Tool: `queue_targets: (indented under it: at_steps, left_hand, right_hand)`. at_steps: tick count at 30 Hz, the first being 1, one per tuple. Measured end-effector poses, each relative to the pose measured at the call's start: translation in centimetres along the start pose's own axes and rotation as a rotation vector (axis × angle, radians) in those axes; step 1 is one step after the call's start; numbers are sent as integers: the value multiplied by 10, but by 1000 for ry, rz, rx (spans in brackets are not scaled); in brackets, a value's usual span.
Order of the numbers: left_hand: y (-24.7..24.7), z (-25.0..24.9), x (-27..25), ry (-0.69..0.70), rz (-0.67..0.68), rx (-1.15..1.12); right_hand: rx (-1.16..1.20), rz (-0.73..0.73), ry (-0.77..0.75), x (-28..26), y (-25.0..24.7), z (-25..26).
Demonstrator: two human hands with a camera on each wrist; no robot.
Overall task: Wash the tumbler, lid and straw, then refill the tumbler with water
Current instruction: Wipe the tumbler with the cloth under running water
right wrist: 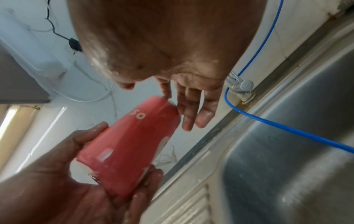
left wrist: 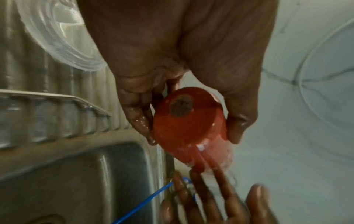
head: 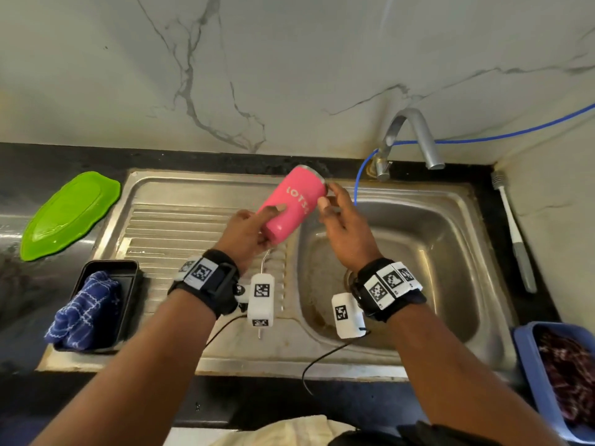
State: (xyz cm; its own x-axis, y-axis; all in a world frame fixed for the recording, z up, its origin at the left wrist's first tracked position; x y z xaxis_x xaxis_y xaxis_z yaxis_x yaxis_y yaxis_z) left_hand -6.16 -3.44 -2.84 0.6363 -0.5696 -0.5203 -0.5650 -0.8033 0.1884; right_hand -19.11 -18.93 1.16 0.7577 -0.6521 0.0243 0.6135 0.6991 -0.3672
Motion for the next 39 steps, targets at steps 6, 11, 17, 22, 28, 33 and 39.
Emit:
queue_targets:
  at_steps: [6, 11, 17, 22, 28, 33, 39]
  left_hand:
    - [55, 28, -29, -90, 311, -13]
    - [123, 53, -53, -167, 469, -218]
    - [188, 77, -69, -240, 523, -117]
    - [236, 106, -75, -244, 550, 12]
    - [283, 132, -78, -255, 529, 43]
    - [314, 142, -82, -278, 553, 60]
    - [329, 153, -77, -306, 562, 87]
  right_hand:
    - [19, 1, -21, -17, -15, 15]
    - [-176, -67, -49, -46, -54, 17]
    - [-218, -338, -3, -104, -157, -12]
    - [-456, -625, 137, -173, -261, -61]
    - [-713, -591, 502, -245, -346, -129]
    - [-814, -202, 695, -261, -347, -180]
    - [-957, -136, 607, -241, -345, -187]
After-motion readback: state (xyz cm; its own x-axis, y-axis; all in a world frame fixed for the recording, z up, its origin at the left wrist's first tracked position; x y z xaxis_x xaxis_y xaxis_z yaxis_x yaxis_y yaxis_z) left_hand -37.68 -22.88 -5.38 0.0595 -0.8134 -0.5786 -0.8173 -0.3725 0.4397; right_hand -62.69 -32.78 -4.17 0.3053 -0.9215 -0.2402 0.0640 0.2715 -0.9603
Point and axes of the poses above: each hand's wrist, its own x-axis towards the middle knuckle, its own y-axis out of the palm, z = x × y, the point moved 9 cm from there along x, towards the middle knuckle, and after that the axes turned 1 degree about -z, right-handed, at the moved point
